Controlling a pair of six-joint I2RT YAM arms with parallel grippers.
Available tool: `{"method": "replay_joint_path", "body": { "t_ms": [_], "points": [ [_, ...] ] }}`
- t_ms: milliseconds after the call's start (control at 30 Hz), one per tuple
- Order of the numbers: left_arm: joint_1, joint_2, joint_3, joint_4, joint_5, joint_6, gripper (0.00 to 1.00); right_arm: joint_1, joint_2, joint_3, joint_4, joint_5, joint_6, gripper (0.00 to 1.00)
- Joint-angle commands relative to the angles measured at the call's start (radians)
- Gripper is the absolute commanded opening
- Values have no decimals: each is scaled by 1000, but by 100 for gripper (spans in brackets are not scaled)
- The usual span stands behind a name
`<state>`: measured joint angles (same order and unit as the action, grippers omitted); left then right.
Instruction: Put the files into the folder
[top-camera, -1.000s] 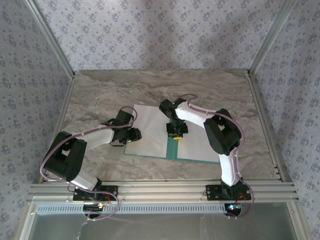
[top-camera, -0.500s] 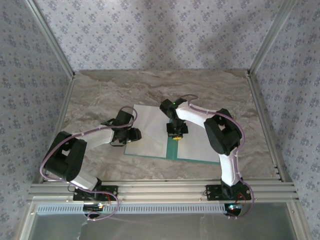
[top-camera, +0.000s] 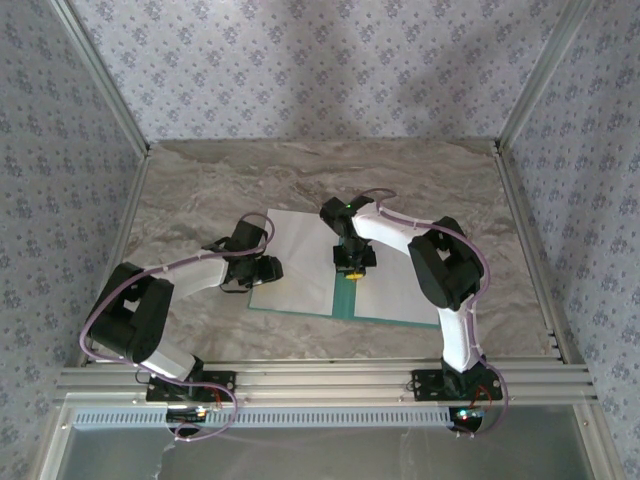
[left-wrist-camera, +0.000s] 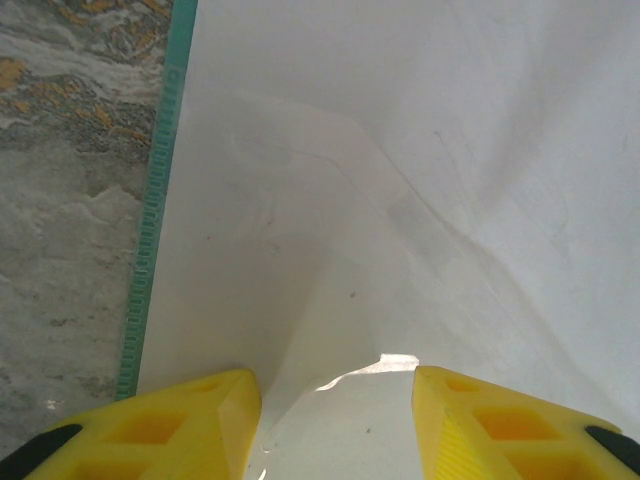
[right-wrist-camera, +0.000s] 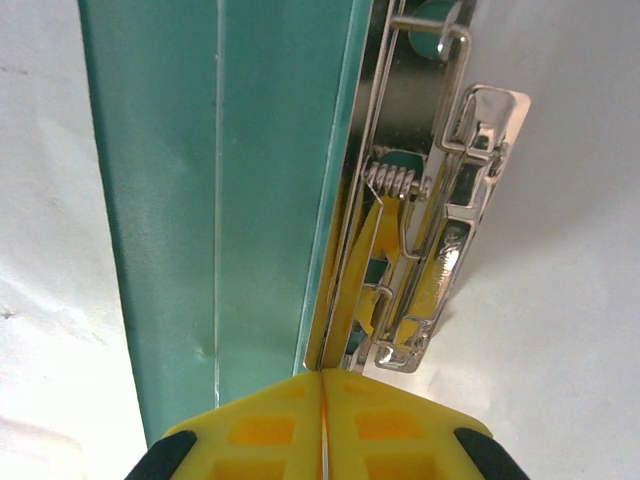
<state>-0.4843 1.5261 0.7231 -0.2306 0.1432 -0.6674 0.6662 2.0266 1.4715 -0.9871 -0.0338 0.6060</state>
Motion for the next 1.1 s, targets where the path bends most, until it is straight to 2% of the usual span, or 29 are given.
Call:
{"method": "replay_joint_path", "body": {
  "t_ms": [0, 533, 767, 967, 1067],
  "points": [
    [4, 30, -48, -89, -12, -9, 48, -11, 12, -13, -54, 41, 16, 9],
    [4, 28, -50, -87, -11, -11, 48, -12, -15, 43, -103, 49, 13, 12],
    [3, 21, -50, -87, -8, -15, 48, -18, -70, 104, -114, 44, -20, 30],
    [-1, -5, -44, -95, 0, -25, 49, -25, -159, 136, -102, 41, -63, 37],
    [-1, -19, -39, -83, 43, -39, 54, -34, -218, 109, -68, 29, -82, 38]
  ]
}}
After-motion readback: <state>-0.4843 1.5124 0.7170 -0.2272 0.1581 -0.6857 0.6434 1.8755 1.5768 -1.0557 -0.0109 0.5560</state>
